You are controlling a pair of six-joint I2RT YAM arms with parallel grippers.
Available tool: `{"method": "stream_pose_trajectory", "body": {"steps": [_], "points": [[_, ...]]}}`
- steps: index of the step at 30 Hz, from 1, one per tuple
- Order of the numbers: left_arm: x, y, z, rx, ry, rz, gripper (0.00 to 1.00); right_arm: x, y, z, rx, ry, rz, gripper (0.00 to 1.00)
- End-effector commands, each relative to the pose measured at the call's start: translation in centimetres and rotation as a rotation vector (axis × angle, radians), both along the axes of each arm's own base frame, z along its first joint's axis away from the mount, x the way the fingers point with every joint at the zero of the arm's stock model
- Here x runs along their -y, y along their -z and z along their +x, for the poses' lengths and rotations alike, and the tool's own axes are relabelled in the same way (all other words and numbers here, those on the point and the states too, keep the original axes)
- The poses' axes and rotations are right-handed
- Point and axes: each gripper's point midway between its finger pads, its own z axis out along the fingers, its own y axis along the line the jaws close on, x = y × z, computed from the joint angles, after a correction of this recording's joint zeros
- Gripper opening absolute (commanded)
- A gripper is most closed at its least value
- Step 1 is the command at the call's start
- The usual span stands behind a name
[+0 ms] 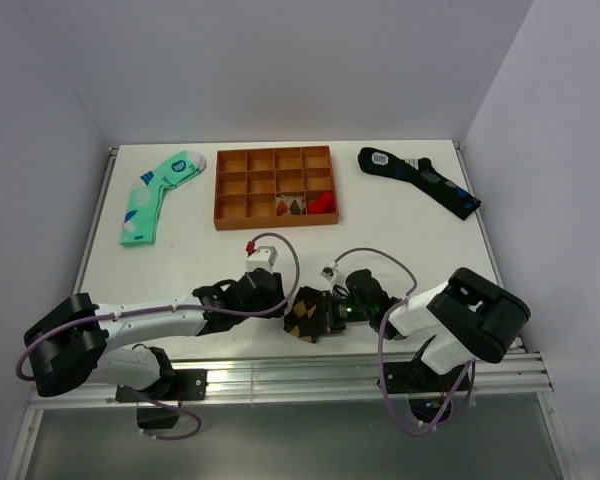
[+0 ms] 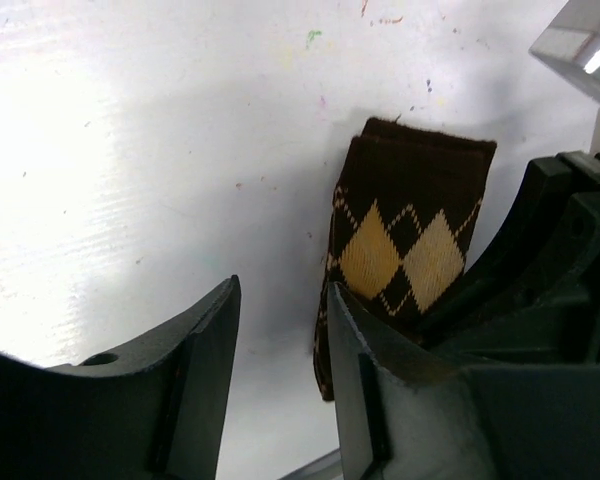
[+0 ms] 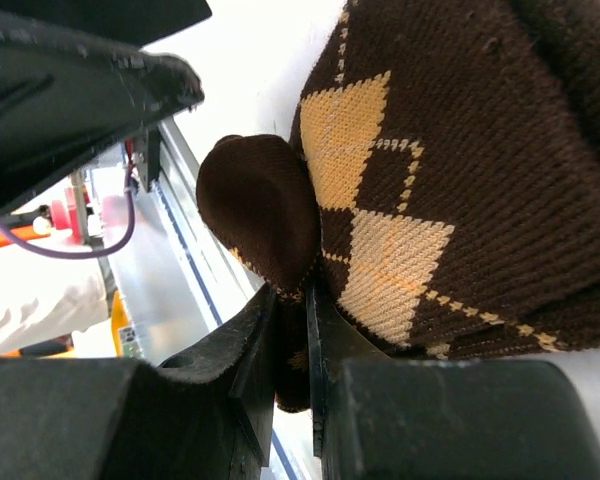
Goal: Roll the socks
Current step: Roll the sock at the center of the board.
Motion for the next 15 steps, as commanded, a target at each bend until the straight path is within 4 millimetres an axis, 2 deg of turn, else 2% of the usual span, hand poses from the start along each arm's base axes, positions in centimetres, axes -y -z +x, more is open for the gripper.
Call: {"method": "stream_pose_trajectory", "body": {"steps": [1, 3, 4, 15], "points": [[1.1, -0.9, 0.9, 0.055, -0.025, -0.055, 0.45, 1.2, 1.0, -1.6, -0.07, -0.022, -0.022, 0.17], [0.9, -0.3, 0.5, 0.045, -0.018, -0.047, 0.44, 1.2, 1.2, -1.4, -0.072, -0.016, -0.019, 0.16], [1.5, -0.9, 0.7, 0.06, -0.012, -0.082, 0.43, 1.3, 1.1, -1.6, -0.082, -0.017, -0.013, 0.16], [2.6, -1.0, -1.0, 0.118, 0.06, -0.137, 0.37, 1.4, 1.1, -1.7, -0.09, -0.009, 0.017, 0.16]]}}
